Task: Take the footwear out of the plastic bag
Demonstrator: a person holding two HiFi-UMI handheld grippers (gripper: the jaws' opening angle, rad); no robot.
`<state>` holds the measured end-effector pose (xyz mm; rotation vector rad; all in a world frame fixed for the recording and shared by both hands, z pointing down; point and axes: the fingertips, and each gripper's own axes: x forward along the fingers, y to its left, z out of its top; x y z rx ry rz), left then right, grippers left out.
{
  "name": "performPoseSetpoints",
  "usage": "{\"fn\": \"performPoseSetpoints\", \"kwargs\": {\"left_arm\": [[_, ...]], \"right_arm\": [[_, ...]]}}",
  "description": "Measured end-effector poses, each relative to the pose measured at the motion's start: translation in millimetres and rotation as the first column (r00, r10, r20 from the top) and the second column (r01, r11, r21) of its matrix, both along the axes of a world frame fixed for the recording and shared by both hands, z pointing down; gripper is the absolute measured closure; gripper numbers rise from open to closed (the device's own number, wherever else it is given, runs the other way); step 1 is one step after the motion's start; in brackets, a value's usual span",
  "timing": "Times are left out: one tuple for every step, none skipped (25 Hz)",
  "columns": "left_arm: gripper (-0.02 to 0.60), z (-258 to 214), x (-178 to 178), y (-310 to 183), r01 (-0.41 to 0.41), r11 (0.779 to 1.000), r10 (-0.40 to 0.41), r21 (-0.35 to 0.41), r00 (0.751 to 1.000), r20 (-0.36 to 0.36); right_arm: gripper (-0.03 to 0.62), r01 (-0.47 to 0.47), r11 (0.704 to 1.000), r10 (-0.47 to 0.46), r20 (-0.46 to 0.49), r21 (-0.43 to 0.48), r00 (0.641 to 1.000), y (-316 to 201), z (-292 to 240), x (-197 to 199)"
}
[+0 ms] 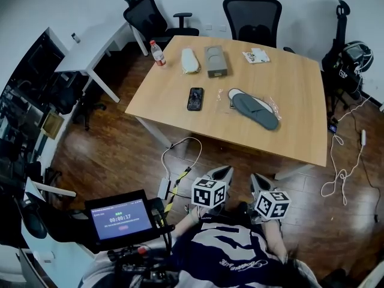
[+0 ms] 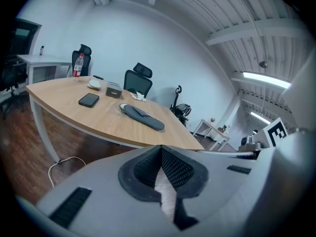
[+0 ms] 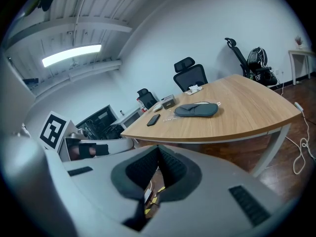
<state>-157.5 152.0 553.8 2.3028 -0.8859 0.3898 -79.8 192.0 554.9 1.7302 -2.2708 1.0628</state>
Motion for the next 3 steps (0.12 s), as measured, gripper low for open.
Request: {"fn": "performPoseSetpoints", "kwargs": {"left_arm": [[0.578, 1.6, 1.2, -0.1, -0.002, 1.000, 0.002, 0.000, 1.000, 0.001], [0.578, 3.9, 2.8, -0.1, -0.004, 1.000, 0.004, -0.001, 1.000, 0.002], [0.578, 6.4, 4.7, 0.0, -0.006, 1.000, 0.006, -0.002, 1.000, 0.003]], "right_arm": [[0.599, -0.002, 1.000, 0.002, 0.001, 0.001, 1.000, -0.7, 1.1, 1.5], [0.599, -0.004, 1.000, 0.004, 0.001, 0.002, 1.000, -1.3, 2.9, 3.6], [0.599, -0.007, 1.000, 0.007, 0.001, 0.003, 1.000, -1.9, 5.0, 6.0]]}}
